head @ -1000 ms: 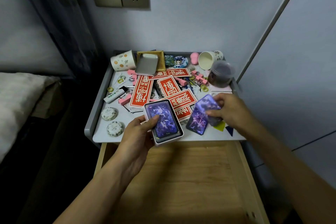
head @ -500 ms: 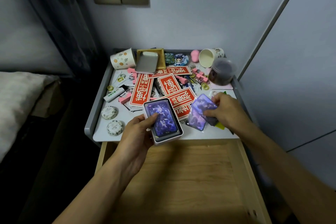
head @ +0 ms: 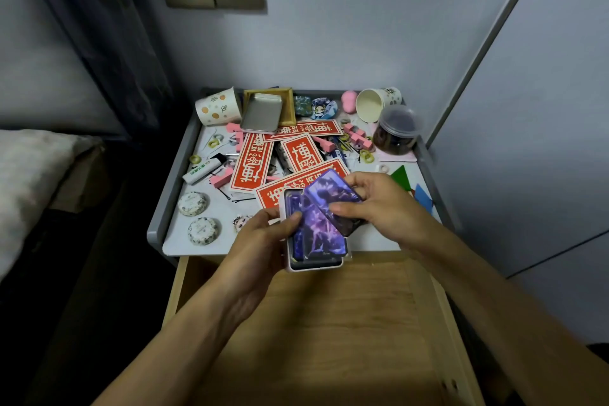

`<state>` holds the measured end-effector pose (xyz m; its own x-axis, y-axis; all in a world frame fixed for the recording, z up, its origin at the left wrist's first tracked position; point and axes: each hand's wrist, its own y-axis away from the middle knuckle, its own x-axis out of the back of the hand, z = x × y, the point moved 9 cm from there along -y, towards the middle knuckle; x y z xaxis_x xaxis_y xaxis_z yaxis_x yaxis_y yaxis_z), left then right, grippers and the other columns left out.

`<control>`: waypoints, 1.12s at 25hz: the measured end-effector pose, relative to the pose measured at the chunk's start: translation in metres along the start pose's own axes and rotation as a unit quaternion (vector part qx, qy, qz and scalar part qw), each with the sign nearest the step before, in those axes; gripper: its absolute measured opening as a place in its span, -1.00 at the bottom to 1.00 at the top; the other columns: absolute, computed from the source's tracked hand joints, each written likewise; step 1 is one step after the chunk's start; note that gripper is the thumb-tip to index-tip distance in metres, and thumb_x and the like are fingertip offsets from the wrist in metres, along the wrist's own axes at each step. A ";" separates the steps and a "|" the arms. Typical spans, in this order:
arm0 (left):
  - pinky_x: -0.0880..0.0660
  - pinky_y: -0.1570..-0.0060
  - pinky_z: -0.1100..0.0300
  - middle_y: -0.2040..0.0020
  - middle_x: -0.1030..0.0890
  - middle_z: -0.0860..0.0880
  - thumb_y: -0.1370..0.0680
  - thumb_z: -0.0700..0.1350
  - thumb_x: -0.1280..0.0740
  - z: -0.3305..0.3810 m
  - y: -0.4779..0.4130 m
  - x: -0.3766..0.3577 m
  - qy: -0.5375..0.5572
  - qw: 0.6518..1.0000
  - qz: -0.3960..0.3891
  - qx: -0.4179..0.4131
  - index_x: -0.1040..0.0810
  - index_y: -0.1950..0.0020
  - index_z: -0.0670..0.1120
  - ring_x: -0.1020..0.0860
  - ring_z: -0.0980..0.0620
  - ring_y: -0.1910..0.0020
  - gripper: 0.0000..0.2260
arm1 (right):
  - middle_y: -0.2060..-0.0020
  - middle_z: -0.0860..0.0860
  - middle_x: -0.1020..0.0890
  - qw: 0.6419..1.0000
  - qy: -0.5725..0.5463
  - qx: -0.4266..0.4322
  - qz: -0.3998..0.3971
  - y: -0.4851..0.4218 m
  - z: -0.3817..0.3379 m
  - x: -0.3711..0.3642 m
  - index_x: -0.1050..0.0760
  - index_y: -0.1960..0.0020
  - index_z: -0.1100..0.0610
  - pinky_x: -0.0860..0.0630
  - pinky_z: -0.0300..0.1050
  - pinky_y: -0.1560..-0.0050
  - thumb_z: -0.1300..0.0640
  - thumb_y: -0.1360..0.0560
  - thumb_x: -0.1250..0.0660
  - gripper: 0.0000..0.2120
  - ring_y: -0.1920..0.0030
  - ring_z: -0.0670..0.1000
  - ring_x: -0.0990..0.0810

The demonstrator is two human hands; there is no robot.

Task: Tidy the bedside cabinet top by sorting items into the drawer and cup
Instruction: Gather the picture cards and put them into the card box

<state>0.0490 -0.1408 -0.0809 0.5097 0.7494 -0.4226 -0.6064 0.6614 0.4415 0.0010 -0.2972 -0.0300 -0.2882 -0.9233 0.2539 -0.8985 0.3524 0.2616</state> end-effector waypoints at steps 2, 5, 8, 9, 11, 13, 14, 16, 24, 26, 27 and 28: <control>-0.63 0.21 0.06 -0.03 -0.70 -0.18 -0.52 -0.16 -0.39 -0.002 0.000 -0.003 -0.005 1.000 -0.003 0.004 -0.46 -0.24 -0.21 -0.70 -0.11 0.07 -0.67 | 0.11 0.08 -0.72 1.000 -0.003 0.005 0.009 -0.001 0.000 -0.004 -0.52 0.01 0.15 -0.66 -0.06 0.11 0.29 -0.43 -0.47 -0.80 0.09 0.02 -0.71; -0.64 0.11 0.00 -0.04 -0.70 -0.20 -0.49 -0.18 -0.41 -0.003 0.000 -0.003 -0.002 1.000 0.000 0.007 -0.44 -0.27 -0.23 -0.69 -0.14 0.05 -0.62 | 0.13 0.01 -0.72 1.000 0.013 0.015 0.021 0.000 0.000 -0.007 -0.54 0.03 0.09 -0.64 -0.16 0.17 0.28 -0.40 -0.50 -0.78 0.12 -0.06 -0.71; -0.64 0.05 -0.04 -0.06 -0.69 -0.21 -0.44 -0.18 -0.43 -0.002 0.000 -0.002 0.002 1.000 0.003 0.006 -0.43 -0.29 -0.25 -0.68 -0.16 0.02 -0.55 | 0.08 0.01 -0.71 0.999 0.038 0.023 0.023 0.000 0.000 -0.010 -0.56 0.01 0.08 -0.65 -0.07 0.03 0.27 -0.39 -0.51 -0.76 0.05 -0.05 -0.69; -0.64 0.03 -0.05 -0.06 -0.69 -0.22 -0.44 -0.17 -0.44 -0.001 0.000 -0.002 0.000 1.000 0.004 0.006 -0.43 -0.29 -0.25 -0.68 -0.17 0.02 -0.54 | 0.07 0.01 -0.70 0.999 0.040 0.025 0.023 0.000 -0.002 -0.009 -0.56 0.01 0.08 -0.64 -0.04 0.00 0.27 -0.39 -0.51 -0.76 0.03 -0.05 -0.69; -0.64 0.04 -0.05 -0.05 -0.69 -0.22 -0.45 -0.17 -0.44 -0.001 0.000 -0.002 -0.006 1.000 0.007 0.005 -0.44 -0.29 -0.25 -0.68 -0.17 0.02 -0.55 | 0.07 -0.01 -0.70 0.998 0.044 0.028 0.019 0.001 -0.003 -0.010 -0.57 0.01 0.07 -0.64 -0.02 -0.02 0.27 -0.39 -0.50 -0.77 0.02 -0.07 -0.68; -0.64 0.07 -0.04 -0.04 -0.69 -0.22 -0.49 -0.20 -0.42 0.000 0.001 0.000 -0.013 1.000 0.014 0.001 -0.43 -0.28 -0.26 -0.69 -0.17 0.04 -0.60 | 0.06 -0.03 -0.69 0.997 0.059 0.033 0.027 0.002 -0.004 -0.011 -0.57 -0.02 0.05 -0.64 -0.03 -0.02 0.25 -0.40 -0.50 -0.75 0.03 -0.09 -0.67; -0.64 0.07 -0.04 -0.03 -0.69 -0.23 -0.51 -0.22 -0.40 0.000 0.001 0.000 -0.015 1.000 0.018 -0.003 -0.43 -0.28 -0.27 -0.69 -0.17 0.04 -0.62 | 0.06 -0.04 -0.67 0.995 0.077 0.042 0.044 0.003 -0.006 -0.010 -0.56 -0.04 0.03 -0.64 -0.04 0.01 0.23 -0.40 -0.50 -0.74 0.04 -0.09 -0.66; -0.65 0.12 -0.02 -0.01 -0.69 -0.23 -0.53 -0.24 -0.38 0.002 0.001 0.000 -0.012 1.000 0.024 -0.013 -0.43 -0.27 -0.29 -0.69 -0.15 0.09 -0.66 | 0.08 -0.05 -0.64 0.986 0.125 0.069 0.085 0.007 -0.011 -0.004 -0.54 -0.04 0.00 -0.63 -0.13 0.11 0.19 -0.43 -0.48 -0.77 0.08 -0.10 -0.64; -0.65 0.12 -0.08 -0.01 -0.68 -0.27 -0.55 -0.25 -0.35 0.002 -0.002 0.002 0.028 0.998 0.046 -0.017 -0.43 -0.27 -0.35 -0.69 -0.17 0.10 -0.66 | 0.23 0.06 -0.70 0.993 0.103 0.006 0.061 0.011 -0.001 -0.009 -0.59 0.11 0.19 -0.52 -0.21 0.42 0.16 -0.55 -0.35 -0.88 0.24 0.00 -0.66; -0.63 0.03 -0.14 -0.05 -0.67 -0.29 -0.54 -0.25 -0.35 0.000 -0.001 0.001 0.031 0.999 0.040 -0.011 -0.43 -0.28 -0.35 -0.67 -0.23 0.03 -0.65 | 0.21 0.10 -0.69 0.998 0.036 -0.020 0.047 0.011 0.004 -0.013 -0.52 0.11 0.20 -0.49 -0.25 0.52 0.18 -0.54 -0.36 -0.91 0.27 0.03 -0.69; -0.61 -0.02 -0.17 -0.06 -0.66 -0.30 -0.54 -0.24 -0.35 -0.001 -0.001 0.001 0.028 0.999 0.039 -0.008 -0.44 -0.29 -0.35 -0.66 -0.26 -0.01 -0.64 | 0.19 0.14 -0.68 0.998 0.026 -0.029 0.046 0.011 0.006 -0.014 -0.49 0.11 0.19 -0.51 -0.23 0.52 0.18 -0.54 -0.36 -0.90 0.26 0.06 -0.69; -0.59 -0.05 -0.19 -0.07 -0.66 -0.30 -0.53 -0.24 -0.36 -0.002 -0.001 0.001 0.023 0.999 0.038 -0.007 -0.44 -0.29 -0.35 -0.65 -0.28 -0.03 -0.64 | 0.17 0.18 -0.67 0.998 0.029 -0.036 0.046 0.011 0.007 -0.016 -0.48 0.12 0.17 -0.53 -0.20 0.51 0.18 -0.54 -0.37 -0.89 0.26 0.10 -0.68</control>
<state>0.0492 -0.1407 -0.0834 0.4330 0.7950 -0.4248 -0.6512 0.6018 0.4625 -0.0064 -0.2794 -0.0381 -0.3470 -0.8765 0.3336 -0.8419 0.4479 0.3011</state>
